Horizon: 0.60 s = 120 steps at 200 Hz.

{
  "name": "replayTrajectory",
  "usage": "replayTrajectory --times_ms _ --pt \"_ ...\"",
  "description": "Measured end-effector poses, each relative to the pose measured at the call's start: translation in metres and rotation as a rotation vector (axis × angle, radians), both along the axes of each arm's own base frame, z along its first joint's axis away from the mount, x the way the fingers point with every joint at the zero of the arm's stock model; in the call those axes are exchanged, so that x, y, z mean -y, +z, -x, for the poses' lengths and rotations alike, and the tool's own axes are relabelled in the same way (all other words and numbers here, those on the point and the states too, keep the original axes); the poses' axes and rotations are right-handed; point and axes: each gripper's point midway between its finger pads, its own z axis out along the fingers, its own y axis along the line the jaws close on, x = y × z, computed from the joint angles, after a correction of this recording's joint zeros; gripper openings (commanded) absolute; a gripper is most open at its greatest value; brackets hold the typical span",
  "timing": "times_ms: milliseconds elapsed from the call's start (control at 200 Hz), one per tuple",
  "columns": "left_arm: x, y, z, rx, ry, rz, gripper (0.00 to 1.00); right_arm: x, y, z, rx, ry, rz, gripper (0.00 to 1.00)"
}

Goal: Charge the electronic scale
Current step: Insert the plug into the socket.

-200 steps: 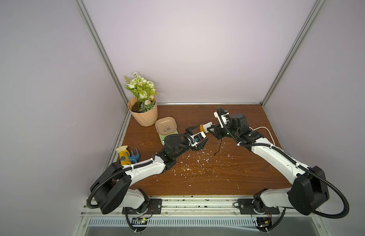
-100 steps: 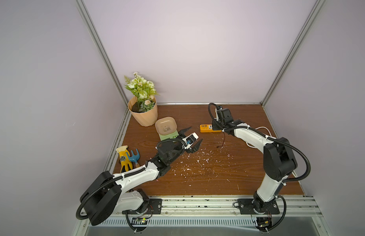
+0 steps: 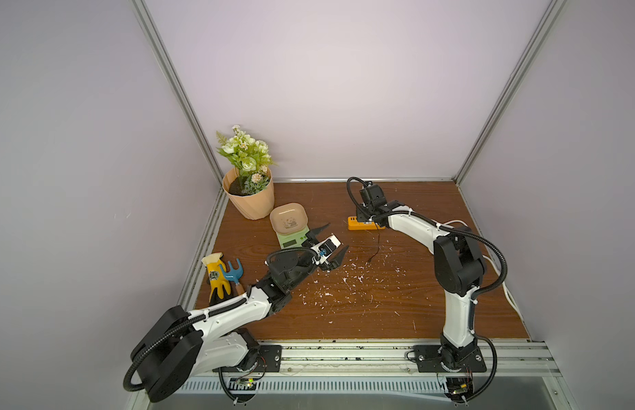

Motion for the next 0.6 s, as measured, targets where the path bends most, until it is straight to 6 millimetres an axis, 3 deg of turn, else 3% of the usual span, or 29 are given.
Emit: replayTrajectory --times_ms 600 --pt "-0.001 -0.004 0.001 -0.003 -0.003 -0.004 0.88 0.01 -0.011 0.007 -0.048 -0.039 0.027 0.0"
